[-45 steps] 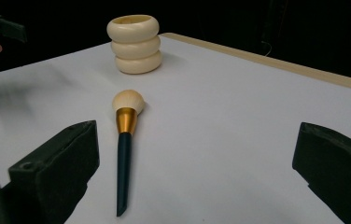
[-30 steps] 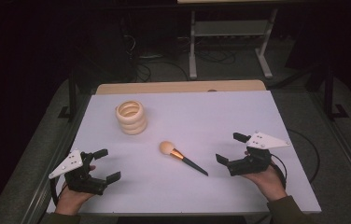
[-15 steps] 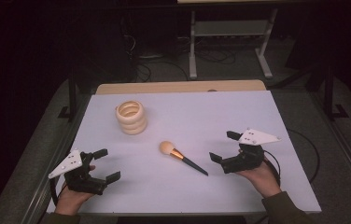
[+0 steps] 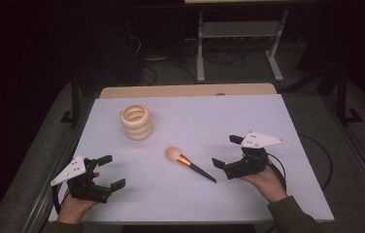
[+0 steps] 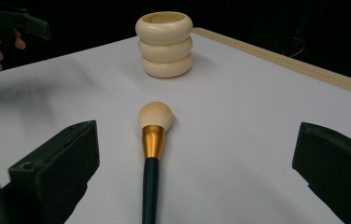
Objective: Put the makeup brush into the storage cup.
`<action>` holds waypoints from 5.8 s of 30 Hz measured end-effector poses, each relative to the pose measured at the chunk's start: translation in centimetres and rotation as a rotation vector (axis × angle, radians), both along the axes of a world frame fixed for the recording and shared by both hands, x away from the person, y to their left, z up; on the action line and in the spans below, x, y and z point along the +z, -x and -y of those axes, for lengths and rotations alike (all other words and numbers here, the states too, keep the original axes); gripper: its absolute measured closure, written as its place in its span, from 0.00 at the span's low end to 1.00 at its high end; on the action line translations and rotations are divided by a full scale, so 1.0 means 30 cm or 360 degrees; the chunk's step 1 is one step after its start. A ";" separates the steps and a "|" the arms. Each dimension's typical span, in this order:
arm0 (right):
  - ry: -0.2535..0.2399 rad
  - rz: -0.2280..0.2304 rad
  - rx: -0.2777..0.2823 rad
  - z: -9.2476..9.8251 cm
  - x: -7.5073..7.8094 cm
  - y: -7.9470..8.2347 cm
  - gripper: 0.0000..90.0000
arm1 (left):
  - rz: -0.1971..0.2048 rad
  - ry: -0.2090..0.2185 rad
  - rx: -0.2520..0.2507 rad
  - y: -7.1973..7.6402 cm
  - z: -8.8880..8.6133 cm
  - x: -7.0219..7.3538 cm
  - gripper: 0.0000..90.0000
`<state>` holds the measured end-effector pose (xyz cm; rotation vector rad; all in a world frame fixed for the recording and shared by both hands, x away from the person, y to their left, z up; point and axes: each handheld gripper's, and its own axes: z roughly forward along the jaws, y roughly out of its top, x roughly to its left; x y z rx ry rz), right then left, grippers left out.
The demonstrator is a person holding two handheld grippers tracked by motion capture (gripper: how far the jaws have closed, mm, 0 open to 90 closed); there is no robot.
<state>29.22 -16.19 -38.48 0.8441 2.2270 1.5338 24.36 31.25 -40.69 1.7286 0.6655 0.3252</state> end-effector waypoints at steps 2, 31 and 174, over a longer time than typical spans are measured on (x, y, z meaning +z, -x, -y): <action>0.0001 -0.0006 0.0012 -0.012 0.002 -0.004 0.00 | -0.0009 0.0007 0.0004 0.001 0.001 0.000 0.00; 0.0055 -0.0055 0.0100 -0.100 0.027 -0.049 0.00 | -0.0003 0.0013 -0.0003 0.003 0.004 0.001 0.00; 0.0941 -0.0722 0.0386 -0.525 -0.058 -0.295 0.17 | -0.0011 0.0027 -0.0016 0.006 0.007 0.001 0.00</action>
